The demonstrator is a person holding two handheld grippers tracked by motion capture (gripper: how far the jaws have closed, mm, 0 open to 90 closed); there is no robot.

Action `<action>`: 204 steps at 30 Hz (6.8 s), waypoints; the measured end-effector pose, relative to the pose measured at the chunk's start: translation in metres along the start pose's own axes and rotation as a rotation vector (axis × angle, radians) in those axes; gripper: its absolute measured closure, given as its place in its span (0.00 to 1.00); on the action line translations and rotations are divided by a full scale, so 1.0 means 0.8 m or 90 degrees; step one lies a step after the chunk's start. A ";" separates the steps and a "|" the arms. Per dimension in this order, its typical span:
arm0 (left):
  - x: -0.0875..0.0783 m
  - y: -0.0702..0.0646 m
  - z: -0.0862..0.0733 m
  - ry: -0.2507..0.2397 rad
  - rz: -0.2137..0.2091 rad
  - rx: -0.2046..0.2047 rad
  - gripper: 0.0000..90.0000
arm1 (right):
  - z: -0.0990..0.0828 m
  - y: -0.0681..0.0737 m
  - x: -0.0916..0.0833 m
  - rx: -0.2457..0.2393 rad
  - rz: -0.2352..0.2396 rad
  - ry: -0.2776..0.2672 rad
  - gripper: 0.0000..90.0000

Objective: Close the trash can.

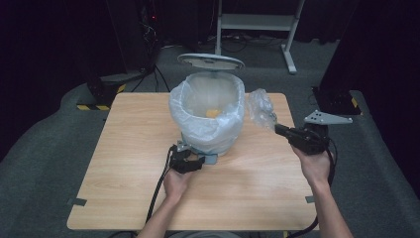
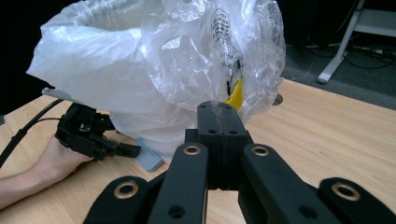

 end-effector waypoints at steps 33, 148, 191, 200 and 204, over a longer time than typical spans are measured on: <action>0.000 0.000 0.000 0.000 0.000 0.000 0.33 | 0.072 0.032 0.026 -0.068 0.046 -0.003 1.00; 0.000 0.000 0.000 0.000 -0.001 0.000 0.34 | 0.060 0.034 0.061 -0.026 0.068 -0.043 0.55; 0.000 -0.001 0.000 -0.006 -0.002 -0.004 0.34 | -0.160 -0.008 0.111 0.090 -0.047 0.052 0.53; 0.001 0.002 0.001 -0.004 -0.010 -0.010 0.33 | -0.190 -0.011 0.137 0.092 -0.077 0.086 0.52; 0.001 0.002 0.001 -0.004 -0.015 -0.015 0.32 | -0.198 -0.012 0.143 0.083 -0.097 0.103 0.50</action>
Point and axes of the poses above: each handheld gripper's, and its own axes: x roughly forward along the jaws, z roughly out of its top, y roughly to its left, the point moved 3 cm from there along x, roughly forward along the jaws, and after that the axes turned 1 degree about y, right-handed, at the moved point
